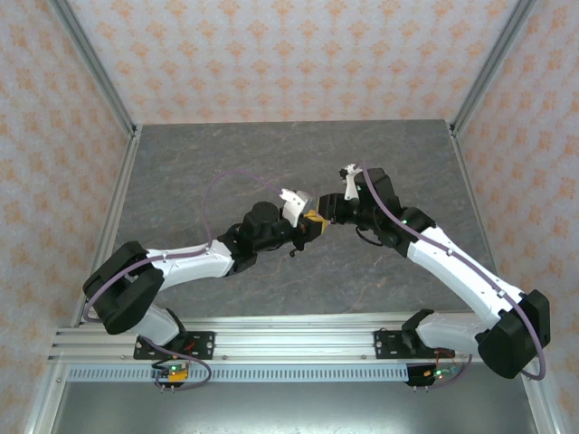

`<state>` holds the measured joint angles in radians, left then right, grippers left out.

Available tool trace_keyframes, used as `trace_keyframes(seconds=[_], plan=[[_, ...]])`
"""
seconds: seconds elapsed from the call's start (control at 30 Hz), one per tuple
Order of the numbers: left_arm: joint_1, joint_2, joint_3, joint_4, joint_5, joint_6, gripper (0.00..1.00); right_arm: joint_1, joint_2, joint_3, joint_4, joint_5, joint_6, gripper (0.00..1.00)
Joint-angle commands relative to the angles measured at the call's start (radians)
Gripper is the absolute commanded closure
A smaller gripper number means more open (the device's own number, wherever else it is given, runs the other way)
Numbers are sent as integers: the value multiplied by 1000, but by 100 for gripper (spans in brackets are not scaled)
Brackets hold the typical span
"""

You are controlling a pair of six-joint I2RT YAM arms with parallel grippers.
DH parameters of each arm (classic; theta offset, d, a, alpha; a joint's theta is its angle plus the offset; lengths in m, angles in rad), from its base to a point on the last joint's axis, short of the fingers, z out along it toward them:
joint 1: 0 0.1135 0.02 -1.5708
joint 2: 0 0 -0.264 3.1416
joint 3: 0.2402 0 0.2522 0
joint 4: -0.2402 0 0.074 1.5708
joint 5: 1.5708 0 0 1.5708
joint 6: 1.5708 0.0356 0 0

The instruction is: Insert the wireless bluetooth earbuds into the charging case

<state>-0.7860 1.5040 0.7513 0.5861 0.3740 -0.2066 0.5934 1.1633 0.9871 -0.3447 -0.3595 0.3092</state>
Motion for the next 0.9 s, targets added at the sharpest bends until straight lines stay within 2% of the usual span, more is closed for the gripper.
trace_keyframes(seconds=[0.0,0.27,0.57,0.87], plan=[[-11,-48,-1,-5,-38,52,94,5,-10,-5,-14,9,-11,71],[-12,-65,-11,-9,-53,68,94,5,2,1,-26,6,-13,71],[-14,-66,-5,-21,-61,67,94,5,7,9,-34,1,-15,81],[-14,-65,5,-49,-73,85,94,6,-10,20,-55,42,-22,85]])
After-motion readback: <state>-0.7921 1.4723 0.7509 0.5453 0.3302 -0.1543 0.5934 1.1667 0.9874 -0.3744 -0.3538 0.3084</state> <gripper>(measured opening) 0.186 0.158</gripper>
